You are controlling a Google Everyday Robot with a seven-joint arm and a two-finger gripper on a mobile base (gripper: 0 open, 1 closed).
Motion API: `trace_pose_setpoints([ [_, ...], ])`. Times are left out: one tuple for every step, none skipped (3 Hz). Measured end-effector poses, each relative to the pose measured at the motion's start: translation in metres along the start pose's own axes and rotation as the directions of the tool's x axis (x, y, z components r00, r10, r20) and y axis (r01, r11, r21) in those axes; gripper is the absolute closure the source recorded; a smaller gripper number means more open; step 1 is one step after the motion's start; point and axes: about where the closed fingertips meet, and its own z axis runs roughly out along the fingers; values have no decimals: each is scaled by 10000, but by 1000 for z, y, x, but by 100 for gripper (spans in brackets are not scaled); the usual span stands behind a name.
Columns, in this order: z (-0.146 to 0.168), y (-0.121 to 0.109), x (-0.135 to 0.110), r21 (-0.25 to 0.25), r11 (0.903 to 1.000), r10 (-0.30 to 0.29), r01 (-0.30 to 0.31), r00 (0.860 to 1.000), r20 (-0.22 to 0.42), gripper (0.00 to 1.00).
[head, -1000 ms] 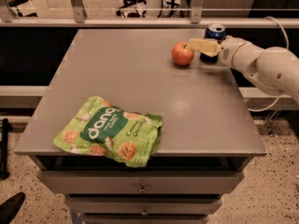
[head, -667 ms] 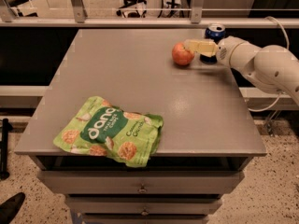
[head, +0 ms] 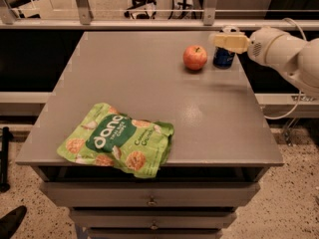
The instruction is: Move pepsi can near apple
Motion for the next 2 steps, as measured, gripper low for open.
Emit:
trace_pose_setpoints([
  [-63,14,-27,280,9981,-535,541,9983,-223,0],
  [-141,37,-61,-27,9946,-1040,1040,9931,-536,0],
])
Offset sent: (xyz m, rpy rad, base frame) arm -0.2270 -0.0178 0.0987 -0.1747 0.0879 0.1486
